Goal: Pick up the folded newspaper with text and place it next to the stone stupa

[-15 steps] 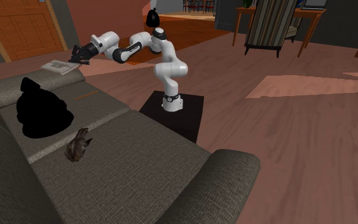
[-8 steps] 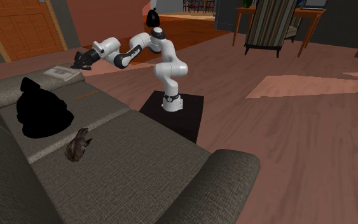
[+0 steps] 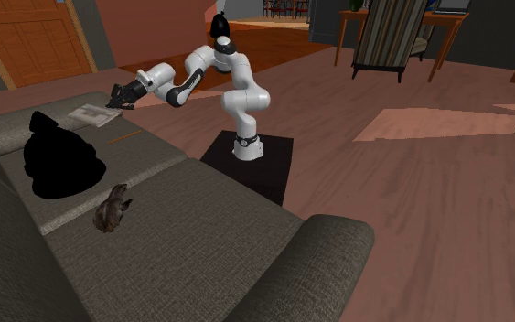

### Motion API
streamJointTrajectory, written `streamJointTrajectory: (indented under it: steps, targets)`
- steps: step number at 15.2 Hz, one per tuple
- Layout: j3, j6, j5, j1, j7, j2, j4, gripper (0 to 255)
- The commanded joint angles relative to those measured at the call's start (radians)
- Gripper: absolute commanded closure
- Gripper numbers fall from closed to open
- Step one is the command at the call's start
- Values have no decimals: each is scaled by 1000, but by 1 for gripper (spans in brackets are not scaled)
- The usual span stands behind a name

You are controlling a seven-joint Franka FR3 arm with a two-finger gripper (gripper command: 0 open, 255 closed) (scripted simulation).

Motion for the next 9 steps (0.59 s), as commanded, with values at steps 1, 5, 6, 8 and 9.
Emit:
streamJointTrajectory:
  steps: [1, 5, 6, 8, 9]
  targets:
    - [-42, 52, -8, 18, 10, 37, 2, 255]
    - [-130, 167, 16, 61, 3, 127, -3, 255]
    - [-152, 193, 28, 75, -7, 145, -6, 255]
    - [-194, 237, 55, 102, -33, 173, -13, 255]
    - [-214, 256, 69, 115, -48, 183, -16, 255]
